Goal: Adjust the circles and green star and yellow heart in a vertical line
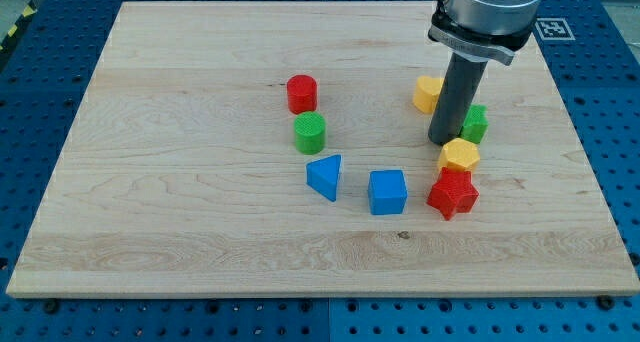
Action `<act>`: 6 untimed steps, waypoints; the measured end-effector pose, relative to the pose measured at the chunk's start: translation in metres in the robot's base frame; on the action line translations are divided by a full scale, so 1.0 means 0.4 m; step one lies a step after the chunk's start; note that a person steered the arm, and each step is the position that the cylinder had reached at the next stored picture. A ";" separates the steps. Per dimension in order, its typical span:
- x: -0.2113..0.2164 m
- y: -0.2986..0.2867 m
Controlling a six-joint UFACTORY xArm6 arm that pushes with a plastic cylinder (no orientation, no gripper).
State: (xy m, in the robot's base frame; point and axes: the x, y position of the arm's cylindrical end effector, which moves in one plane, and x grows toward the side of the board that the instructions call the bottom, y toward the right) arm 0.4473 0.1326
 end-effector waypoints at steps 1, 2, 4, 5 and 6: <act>-0.033 -0.119; -0.097 -0.216; -0.310 -0.208; -0.288 -0.046; -0.240 0.136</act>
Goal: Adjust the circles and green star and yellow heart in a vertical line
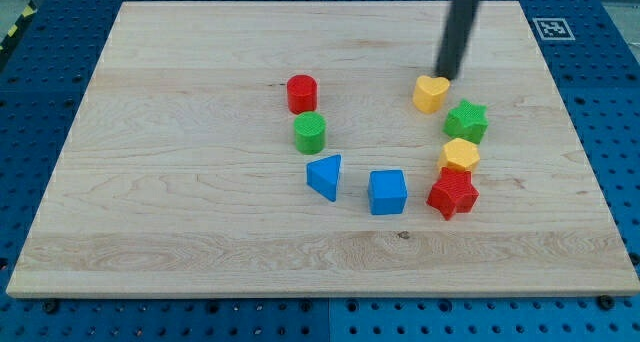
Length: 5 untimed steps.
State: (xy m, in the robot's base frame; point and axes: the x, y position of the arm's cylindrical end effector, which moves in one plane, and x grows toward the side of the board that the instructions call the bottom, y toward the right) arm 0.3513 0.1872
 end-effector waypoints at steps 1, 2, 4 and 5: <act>0.096 0.085; 0.188 0.087; 0.209 0.083; 0.209 0.055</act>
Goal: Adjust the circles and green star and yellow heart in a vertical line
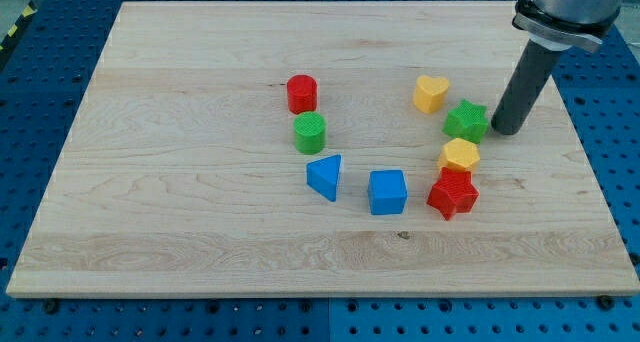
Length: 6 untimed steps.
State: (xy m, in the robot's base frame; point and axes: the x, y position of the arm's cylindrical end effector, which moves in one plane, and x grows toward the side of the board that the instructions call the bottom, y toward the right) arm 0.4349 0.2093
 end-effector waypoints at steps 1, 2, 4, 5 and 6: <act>0.000 -0.024; 0.000 -0.060; 0.016 -0.089; 0.020 -0.065; 0.036 -0.007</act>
